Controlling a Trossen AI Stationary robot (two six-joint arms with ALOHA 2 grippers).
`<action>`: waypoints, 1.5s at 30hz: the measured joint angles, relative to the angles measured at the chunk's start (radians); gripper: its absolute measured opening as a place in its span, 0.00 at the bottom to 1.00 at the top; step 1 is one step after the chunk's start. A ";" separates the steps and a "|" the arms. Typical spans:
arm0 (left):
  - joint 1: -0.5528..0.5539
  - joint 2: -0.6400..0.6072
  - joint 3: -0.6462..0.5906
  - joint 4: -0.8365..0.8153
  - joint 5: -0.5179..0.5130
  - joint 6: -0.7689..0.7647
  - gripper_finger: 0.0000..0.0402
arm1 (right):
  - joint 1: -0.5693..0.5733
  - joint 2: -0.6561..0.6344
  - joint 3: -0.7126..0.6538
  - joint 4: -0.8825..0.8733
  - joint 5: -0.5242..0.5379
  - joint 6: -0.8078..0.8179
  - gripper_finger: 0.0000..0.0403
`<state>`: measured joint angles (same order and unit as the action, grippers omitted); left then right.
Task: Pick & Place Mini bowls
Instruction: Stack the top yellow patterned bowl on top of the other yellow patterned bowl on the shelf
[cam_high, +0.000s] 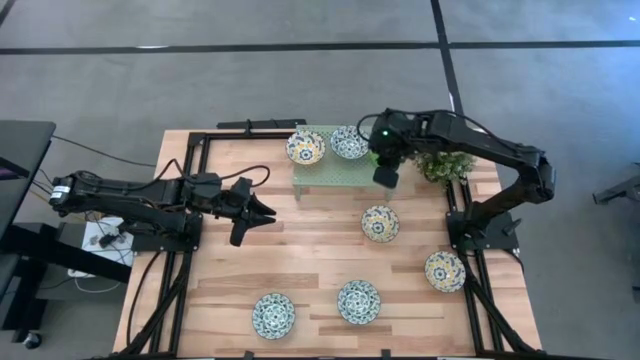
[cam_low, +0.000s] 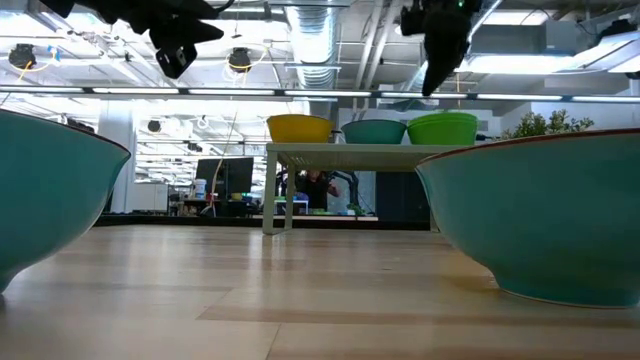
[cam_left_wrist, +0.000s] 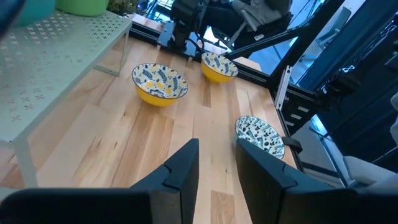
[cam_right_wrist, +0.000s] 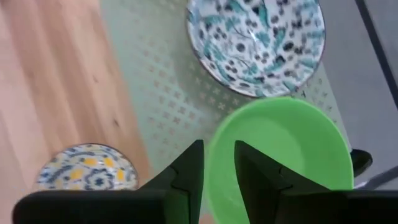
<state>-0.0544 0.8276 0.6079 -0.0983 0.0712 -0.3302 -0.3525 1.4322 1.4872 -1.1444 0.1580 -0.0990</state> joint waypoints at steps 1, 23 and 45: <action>0.000 0.000 0.000 0.001 0.000 0.000 0.26 | 0.013 0.000 0.015 -0.006 0.000 0.010 0.21; 0.000 0.000 0.000 0.004 0.004 0.054 0.26 | 0.448 -0.310 -0.322 0.311 -0.003 0.220 0.18; 0.000 0.000 0.000 0.017 0.004 0.352 0.26 | 0.592 -0.141 -0.715 0.593 -0.001 0.552 0.18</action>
<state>-0.0544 0.8272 0.6079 -0.0811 0.0753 0.0223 0.2391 1.2917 0.7727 -0.5510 0.1567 0.4528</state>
